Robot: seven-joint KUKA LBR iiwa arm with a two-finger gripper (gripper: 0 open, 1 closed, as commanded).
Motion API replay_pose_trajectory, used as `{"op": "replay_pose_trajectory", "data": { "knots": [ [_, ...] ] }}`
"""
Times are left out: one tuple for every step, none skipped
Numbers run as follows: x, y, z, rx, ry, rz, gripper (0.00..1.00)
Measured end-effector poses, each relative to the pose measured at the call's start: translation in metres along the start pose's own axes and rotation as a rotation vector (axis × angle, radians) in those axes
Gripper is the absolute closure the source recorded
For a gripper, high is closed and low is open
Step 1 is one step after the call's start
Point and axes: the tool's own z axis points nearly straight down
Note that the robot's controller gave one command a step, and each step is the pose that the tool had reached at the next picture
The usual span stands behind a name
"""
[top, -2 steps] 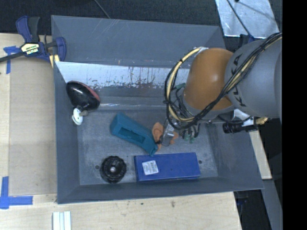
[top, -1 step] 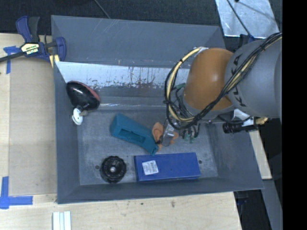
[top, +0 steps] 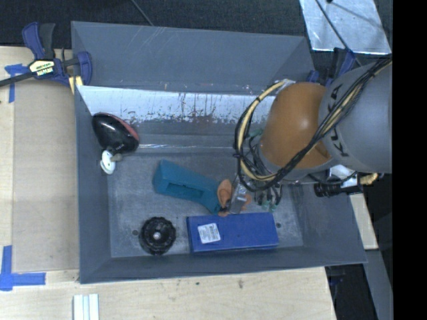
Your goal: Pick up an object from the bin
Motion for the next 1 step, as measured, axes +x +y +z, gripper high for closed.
{"op": "replay_pose_trajectory", "data": {
  "knots": [
    [-0.0196,0.012,-0.1086,0.001,0.003,0.038,1.0]
  ]
}}
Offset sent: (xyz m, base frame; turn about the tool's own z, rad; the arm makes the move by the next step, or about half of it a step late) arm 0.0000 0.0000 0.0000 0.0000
